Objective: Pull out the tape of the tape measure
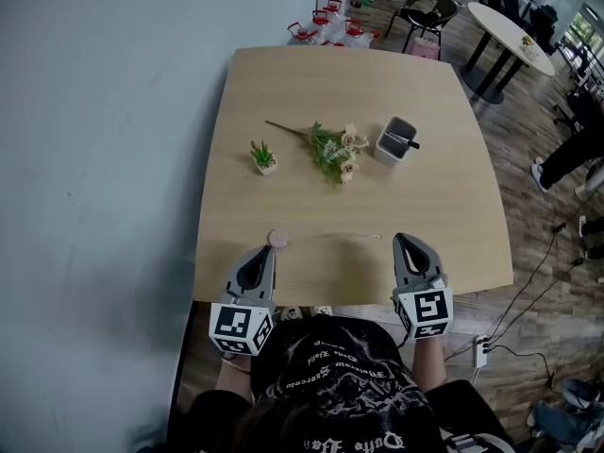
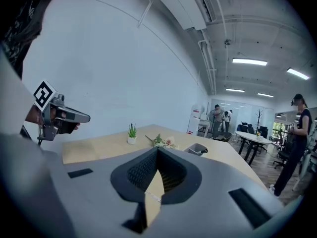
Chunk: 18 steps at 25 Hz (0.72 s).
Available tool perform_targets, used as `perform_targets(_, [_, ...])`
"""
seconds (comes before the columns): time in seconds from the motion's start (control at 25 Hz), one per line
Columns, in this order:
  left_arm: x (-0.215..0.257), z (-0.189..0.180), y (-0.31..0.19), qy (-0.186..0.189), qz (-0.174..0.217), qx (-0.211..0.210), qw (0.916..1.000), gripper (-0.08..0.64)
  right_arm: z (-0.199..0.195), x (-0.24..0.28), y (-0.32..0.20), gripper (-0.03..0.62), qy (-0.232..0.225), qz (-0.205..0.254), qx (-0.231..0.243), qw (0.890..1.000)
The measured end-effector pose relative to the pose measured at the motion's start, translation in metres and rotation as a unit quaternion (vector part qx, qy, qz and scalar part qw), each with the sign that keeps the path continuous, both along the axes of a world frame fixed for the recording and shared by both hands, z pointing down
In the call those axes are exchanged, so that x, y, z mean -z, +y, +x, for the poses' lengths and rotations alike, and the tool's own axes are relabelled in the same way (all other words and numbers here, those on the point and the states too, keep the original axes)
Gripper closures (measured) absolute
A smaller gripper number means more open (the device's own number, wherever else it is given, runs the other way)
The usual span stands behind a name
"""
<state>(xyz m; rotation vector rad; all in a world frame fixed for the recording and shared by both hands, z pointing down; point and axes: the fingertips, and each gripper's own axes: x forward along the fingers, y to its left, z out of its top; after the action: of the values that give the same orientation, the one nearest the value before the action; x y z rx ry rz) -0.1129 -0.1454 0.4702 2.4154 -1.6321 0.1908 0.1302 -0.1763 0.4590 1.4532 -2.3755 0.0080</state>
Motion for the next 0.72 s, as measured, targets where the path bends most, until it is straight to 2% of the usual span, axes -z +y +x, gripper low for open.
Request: perform_targets(0.72, [-0.007, -0.009, -0.004, -0.002, -0.015, 0.01, 0.9998, 0.554, 0.003, -0.012, -0.005, 0.58, 0.021, -0.016, -0.005, 1.0])
